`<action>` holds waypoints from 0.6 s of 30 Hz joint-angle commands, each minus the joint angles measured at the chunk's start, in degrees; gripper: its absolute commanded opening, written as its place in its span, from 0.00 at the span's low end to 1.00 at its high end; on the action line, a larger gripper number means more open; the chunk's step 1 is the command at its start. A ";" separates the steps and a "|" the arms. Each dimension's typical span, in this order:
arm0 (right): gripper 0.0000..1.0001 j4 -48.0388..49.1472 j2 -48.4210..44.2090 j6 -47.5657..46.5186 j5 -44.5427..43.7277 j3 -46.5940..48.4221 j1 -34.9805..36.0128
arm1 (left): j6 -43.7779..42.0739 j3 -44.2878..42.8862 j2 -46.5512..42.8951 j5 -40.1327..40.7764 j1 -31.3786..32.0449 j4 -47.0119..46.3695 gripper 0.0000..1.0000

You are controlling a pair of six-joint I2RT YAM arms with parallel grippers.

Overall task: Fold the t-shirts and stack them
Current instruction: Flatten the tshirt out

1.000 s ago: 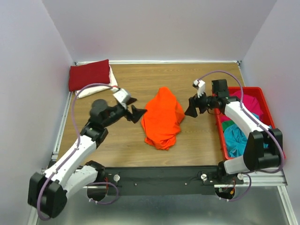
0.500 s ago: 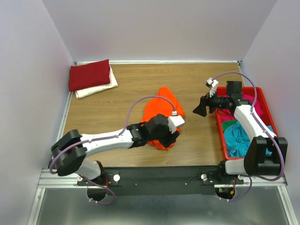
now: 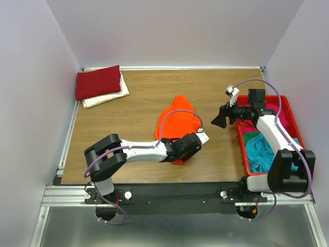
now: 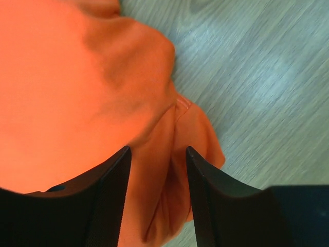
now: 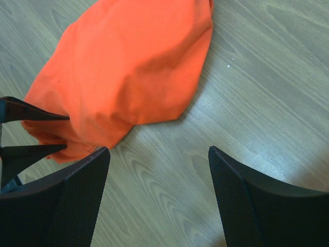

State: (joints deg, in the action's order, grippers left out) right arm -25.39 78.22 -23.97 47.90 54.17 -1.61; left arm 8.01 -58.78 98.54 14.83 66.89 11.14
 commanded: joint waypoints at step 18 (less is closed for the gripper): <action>0.83 -7.66 10.02 -6.88 0.01 1.55 3.35 | 3.50 3.06 -10.47 3.10 1.14 -1.73 0.00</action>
State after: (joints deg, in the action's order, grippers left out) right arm -29.93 86.70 -27.77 48.42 54.28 -0.80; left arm 10.17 -56.71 92.07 17.58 67.64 12.19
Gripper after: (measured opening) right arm 0.836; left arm 0.008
